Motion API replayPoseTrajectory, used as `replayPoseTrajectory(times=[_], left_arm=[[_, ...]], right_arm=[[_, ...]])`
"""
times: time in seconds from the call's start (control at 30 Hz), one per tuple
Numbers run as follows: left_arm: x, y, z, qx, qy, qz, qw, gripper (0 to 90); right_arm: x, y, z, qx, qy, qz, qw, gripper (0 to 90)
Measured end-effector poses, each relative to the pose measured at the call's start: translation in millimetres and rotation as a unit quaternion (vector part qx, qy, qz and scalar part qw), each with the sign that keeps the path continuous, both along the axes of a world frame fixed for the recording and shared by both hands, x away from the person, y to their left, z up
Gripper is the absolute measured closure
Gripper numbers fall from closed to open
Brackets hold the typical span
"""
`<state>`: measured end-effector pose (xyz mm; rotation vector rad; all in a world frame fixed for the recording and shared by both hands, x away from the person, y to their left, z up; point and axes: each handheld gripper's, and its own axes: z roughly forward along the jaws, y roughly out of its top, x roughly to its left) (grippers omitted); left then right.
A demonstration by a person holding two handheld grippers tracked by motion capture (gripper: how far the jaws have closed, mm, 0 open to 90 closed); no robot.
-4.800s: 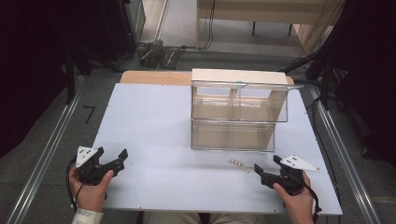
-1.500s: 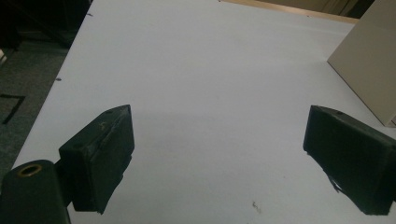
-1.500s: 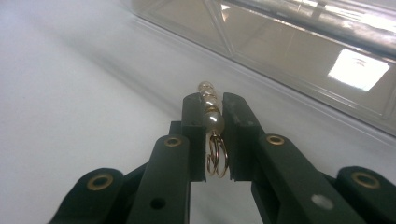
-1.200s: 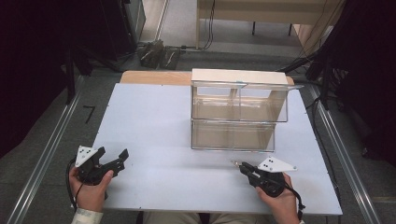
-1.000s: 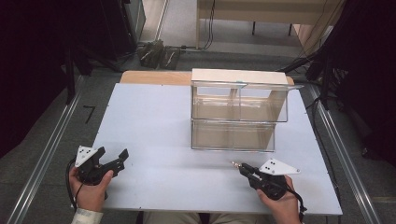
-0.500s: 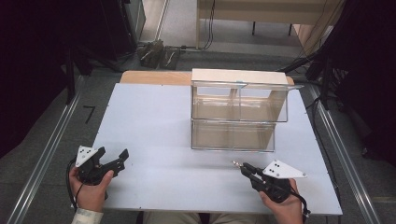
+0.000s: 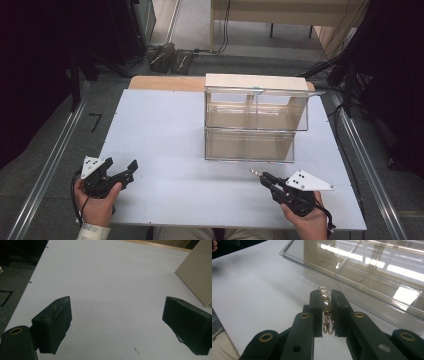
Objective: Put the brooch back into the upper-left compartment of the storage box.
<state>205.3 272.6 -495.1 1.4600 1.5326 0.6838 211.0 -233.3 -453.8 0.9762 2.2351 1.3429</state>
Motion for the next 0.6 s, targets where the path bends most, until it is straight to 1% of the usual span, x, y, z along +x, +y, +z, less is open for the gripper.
replayPoseTrajectory(times=[0.6], left_arm=[[0.3, -0.4, -0.4, 0.0, 0.0, 0.0, 1.0, 9.4]], right_arm=[[0.5, -1.1, 12.6, 0.009, -0.019, 0.0, 0.9998, 77.9]])
